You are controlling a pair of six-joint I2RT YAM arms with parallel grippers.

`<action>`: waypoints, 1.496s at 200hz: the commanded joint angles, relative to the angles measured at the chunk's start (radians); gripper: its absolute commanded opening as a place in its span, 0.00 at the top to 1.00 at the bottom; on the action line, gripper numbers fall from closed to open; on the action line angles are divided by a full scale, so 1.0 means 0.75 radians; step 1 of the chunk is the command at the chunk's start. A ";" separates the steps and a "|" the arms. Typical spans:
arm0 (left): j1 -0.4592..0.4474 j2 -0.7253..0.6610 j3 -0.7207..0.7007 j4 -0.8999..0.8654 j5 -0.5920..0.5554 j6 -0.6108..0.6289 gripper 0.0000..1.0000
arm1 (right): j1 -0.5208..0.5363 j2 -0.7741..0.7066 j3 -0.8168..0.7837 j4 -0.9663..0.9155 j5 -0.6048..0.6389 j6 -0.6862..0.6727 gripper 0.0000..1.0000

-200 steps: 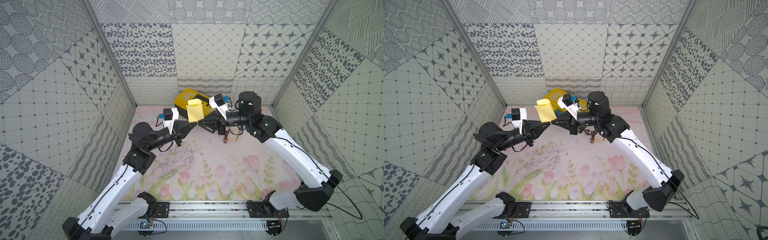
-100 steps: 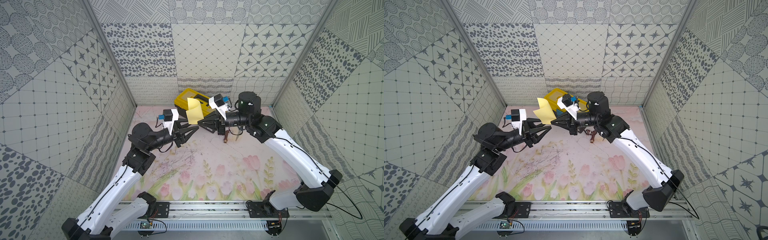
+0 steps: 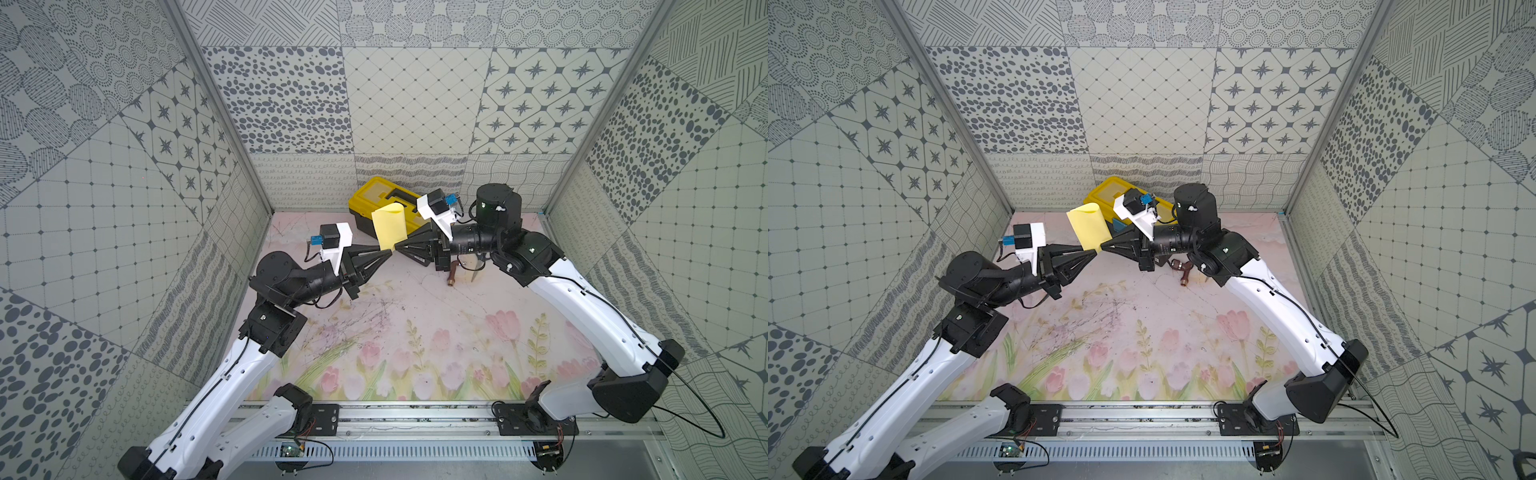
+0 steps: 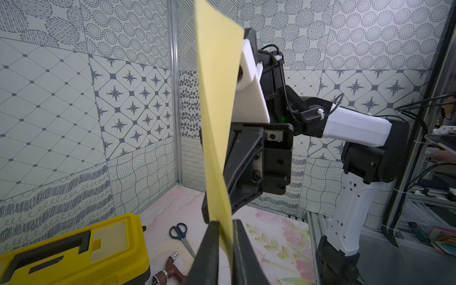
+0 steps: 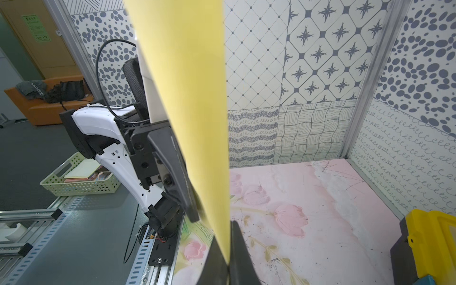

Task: Fold the square paper along the opposite sides
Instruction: Smooth out the paper.

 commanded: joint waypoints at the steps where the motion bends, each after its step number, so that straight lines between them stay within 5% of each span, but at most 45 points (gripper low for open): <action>1: 0.000 -0.009 -0.003 0.023 0.009 0.029 0.85 | 0.006 -0.035 -0.002 0.014 -0.009 -0.015 1.00; 39: -0.002 -0.011 -0.003 -0.001 -0.011 0.038 0.86 | 0.009 -0.044 -0.006 0.014 -0.010 -0.022 1.00; 66: 0.000 -0.011 0.000 -0.032 -0.049 0.047 1.00 | 0.009 -0.045 -0.008 0.014 -0.016 -0.024 1.00; 127: -0.001 0.004 0.008 -0.029 -0.044 0.041 1.00 | 0.013 -0.043 -0.008 0.014 -0.020 -0.026 1.00; 149: 0.000 0.006 0.011 -0.030 -0.037 0.043 1.00 | 0.012 -0.047 -0.014 0.014 -0.022 -0.036 0.78; 177: -0.001 0.004 0.009 -0.039 -0.032 0.046 1.00 | 0.011 -0.051 -0.005 0.014 -0.043 -0.046 0.69; 227: -0.001 0.010 0.007 -0.010 -0.024 0.036 1.00 | 0.011 -0.035 0.006 0.011 -0.096 -0.043 0.72; 299: -0.001 0.001 0.009 0.014 0.040 -0.009 1.00 | 0.011 -0.012 0.010 0.014 -0.077 -0.060 0.89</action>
